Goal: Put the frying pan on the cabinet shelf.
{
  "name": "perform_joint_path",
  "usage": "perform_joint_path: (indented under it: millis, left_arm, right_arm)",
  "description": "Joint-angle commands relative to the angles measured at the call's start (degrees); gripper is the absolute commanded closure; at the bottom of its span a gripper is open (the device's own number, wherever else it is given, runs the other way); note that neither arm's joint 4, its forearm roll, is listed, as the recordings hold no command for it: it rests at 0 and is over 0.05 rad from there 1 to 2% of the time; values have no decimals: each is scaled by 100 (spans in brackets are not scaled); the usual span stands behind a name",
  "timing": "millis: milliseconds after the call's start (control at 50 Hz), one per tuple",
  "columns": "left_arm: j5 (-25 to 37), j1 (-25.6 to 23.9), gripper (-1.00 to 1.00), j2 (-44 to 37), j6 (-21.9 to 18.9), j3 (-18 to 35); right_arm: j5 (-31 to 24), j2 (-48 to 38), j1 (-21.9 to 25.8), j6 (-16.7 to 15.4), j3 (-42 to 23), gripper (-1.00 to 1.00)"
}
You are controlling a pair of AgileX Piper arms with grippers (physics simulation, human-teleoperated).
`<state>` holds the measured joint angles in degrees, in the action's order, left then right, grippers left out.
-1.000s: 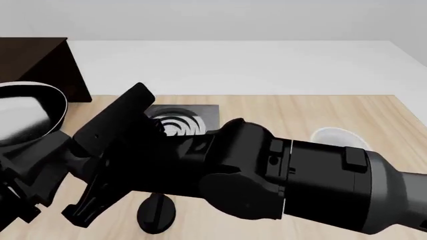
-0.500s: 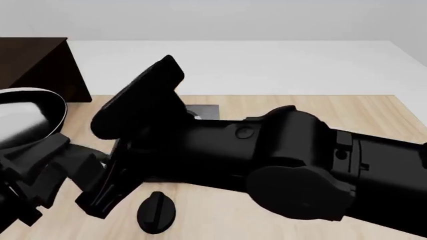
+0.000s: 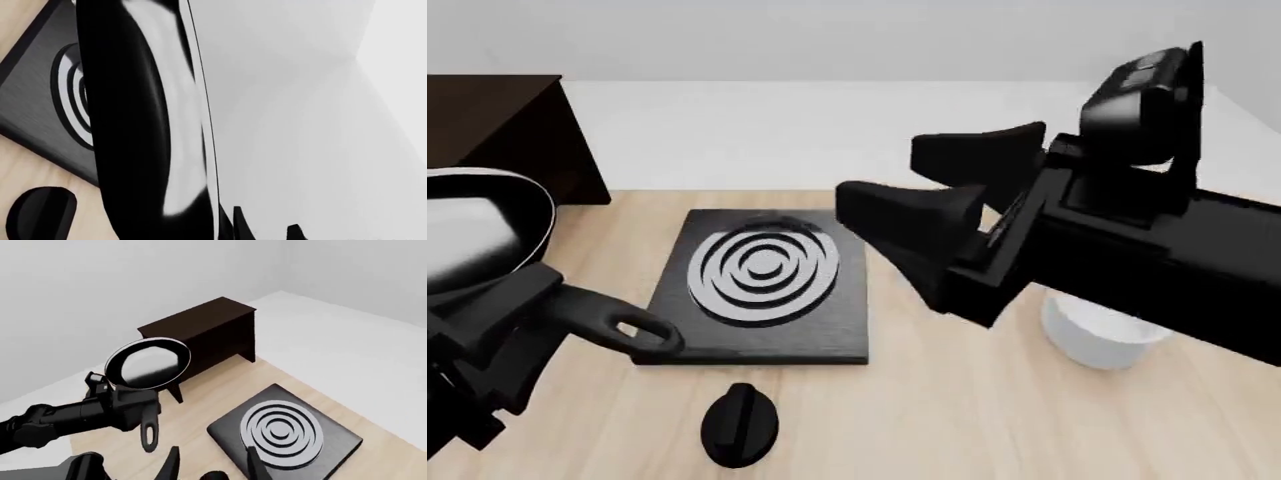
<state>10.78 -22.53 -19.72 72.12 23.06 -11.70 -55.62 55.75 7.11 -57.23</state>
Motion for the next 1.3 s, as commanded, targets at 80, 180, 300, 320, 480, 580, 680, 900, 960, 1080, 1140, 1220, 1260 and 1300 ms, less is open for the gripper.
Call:
perform_joint_path:
  millis: [80, 180, 300, 320, 480, 580, 680, 900, 960, 1080, 1140, 1220, 1260, 1300]
  left_arm:
    - [-120, -83, 100, -24, -215, 81]
    - [-134, -116, 100, -33, -242, 74]
    - [-53, -50, 100, -15, -294, 135]
    - [-46, -38, 100, -1, -286, 135]
    - [-80, -40, 100, -10, -325, 80]
    - [-102, -119, 100, -91, -364, 166]
    - [-177, -87, 100, -322, -393, 433]
    - [-548, 219, 100, -1153, -416, 1211]
    - [-619, 289, 100, -1377, -419, 1392]
    - [-832, 469, 100, -1811, -325, 1555]
    - [-836, 661, 100, -1919, -224, 1779]
    - [-849, 804, 100, -2219, -256, 2090]
    - [-959, 869, 100, -2361, -194, 2121]
    - [-1260, 925, 100, -2501, 41, 2024]
  right_arm:
    - [-599, 2655, -1476, 587, 1653, -100]
    - [-701, 3393, -1865, 733, 2187, -100]
    - [-1019, 4445, -2515, 1048, 2800, -100]
    - [-1048, 4598, -2619, 1139, 2913, -100]
    - [-1162, 5042, -3106, 1255, 3243, -100]
    - [-915, 4962, -2943, 1015, 3350, -100]
    - [-1004, 5185, -3043, 984, 3358, -100]
    - [-1085, 5186, -3085, 1046, 3286, -100]
    - [-1054, 5161, -3079, 1071, 3302, -100]
    - [-1031, 5128, -3081, 1096, 3289, -100]
    - [-1062, 5247, -3159, 1767, 3461, -100]
    - [-1037, 5185, -3124, 1577, 3387, -100]
    - [-1033, 5187, -3121, 1583, 3375, -100]
    - [-1012, 5158, -3110, 1580, 3351, -100]
